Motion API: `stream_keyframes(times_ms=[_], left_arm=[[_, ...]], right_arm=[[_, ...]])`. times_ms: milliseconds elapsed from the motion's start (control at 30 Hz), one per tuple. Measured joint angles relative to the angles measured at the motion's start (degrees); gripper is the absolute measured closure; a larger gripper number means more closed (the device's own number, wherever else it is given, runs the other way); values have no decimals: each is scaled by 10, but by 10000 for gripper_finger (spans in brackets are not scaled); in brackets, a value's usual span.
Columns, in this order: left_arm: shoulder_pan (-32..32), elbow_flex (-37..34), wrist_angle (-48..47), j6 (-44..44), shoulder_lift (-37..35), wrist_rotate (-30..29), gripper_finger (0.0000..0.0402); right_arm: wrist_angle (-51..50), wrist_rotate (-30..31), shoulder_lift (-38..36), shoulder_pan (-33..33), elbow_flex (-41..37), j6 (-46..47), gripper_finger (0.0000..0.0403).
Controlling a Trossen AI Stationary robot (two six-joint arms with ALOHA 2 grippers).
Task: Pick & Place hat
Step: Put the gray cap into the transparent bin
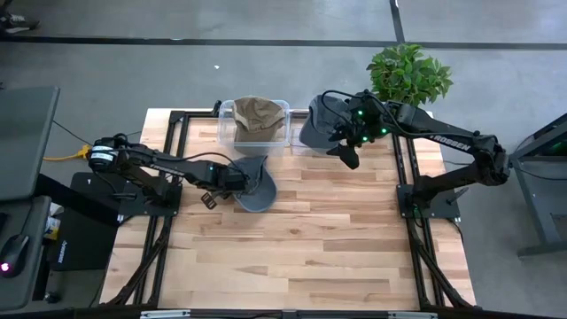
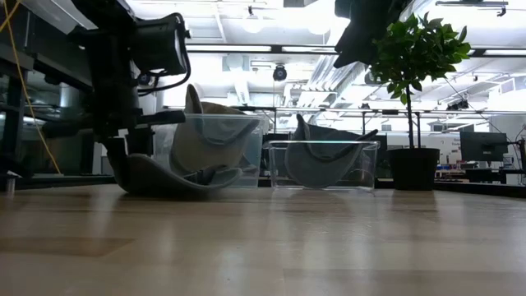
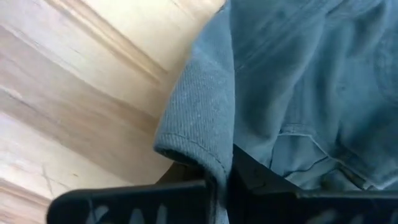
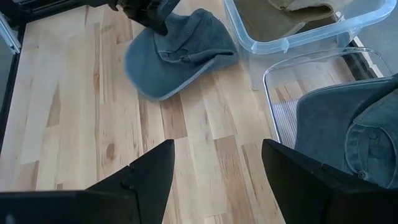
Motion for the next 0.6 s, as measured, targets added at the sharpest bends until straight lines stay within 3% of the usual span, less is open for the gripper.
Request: stream_keyframes(times_ms=[600], left_arm=[[-4, 157, -61, 240, 0, 17, 401]], right_arm=[[0, -3, 0, 9, 0, -6, 166]])
